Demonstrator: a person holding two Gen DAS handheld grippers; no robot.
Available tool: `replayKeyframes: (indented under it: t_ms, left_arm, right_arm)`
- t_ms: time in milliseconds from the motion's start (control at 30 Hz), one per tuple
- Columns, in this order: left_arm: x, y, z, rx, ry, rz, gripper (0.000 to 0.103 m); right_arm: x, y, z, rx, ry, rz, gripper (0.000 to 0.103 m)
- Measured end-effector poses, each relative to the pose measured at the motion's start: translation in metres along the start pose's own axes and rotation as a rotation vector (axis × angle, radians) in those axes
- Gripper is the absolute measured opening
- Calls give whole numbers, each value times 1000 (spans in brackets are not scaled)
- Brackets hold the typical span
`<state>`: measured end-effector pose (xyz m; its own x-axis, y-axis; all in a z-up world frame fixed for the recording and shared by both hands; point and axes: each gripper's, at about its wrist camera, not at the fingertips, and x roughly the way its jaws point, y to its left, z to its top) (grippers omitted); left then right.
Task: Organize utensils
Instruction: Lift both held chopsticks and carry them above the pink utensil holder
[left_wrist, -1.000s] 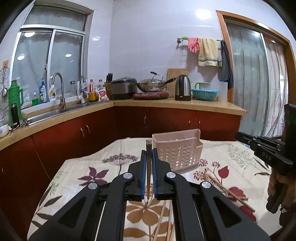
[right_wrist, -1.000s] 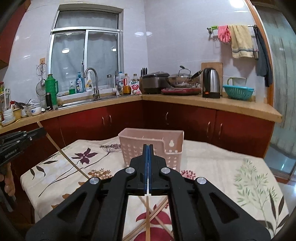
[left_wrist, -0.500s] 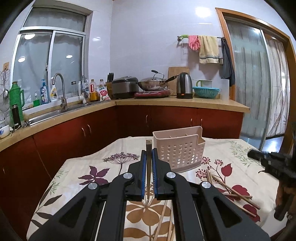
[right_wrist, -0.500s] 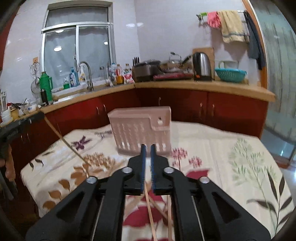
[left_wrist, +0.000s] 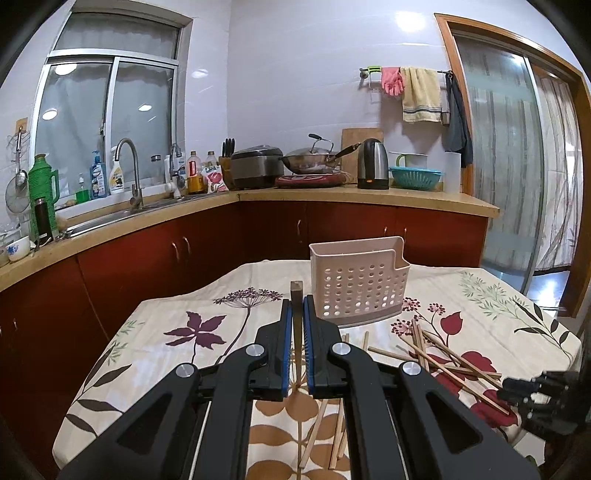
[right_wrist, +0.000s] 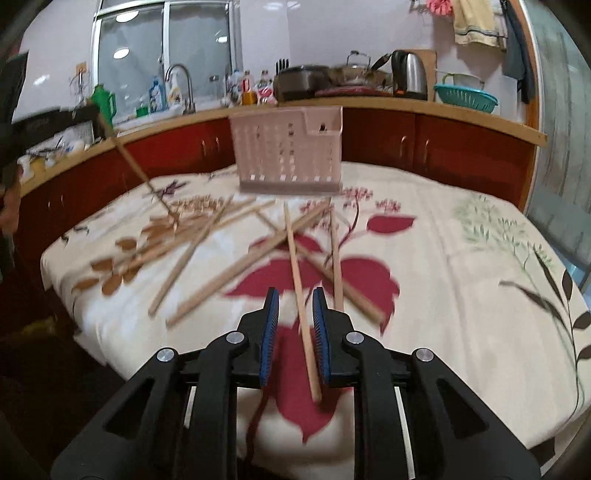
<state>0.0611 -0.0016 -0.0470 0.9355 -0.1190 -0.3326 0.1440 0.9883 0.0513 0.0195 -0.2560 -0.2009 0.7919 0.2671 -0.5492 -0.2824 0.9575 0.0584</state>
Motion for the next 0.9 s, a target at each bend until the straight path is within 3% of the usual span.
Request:
replayKeyframes:
  t_ms: [267, 433, 500, 567, 900]
  left_arm:
    - [-4, -2, -4, 0, 2, 4, 7]
    - [-5, -2, -4, 0, 1, 5, 7]
    - [-6, -2, -5, 0, 2, 3, 7]
    - [-6, -1, -5, 0, 2, 4, 7]
    - [-10, 0, -6, -3, -1, 6, 7]
  right_arm:
    - [6, -5, -27, 2, 56, -28, 19]
    - [2, -1, -32, -32, 40, -49, 18]
    - [2, -2, -31, -33, 46, -50, 7]
    - [0, -3, -30, -28, 52, -50, 6]
    - [-40, 6, 13, -52, -87, -67, 6]
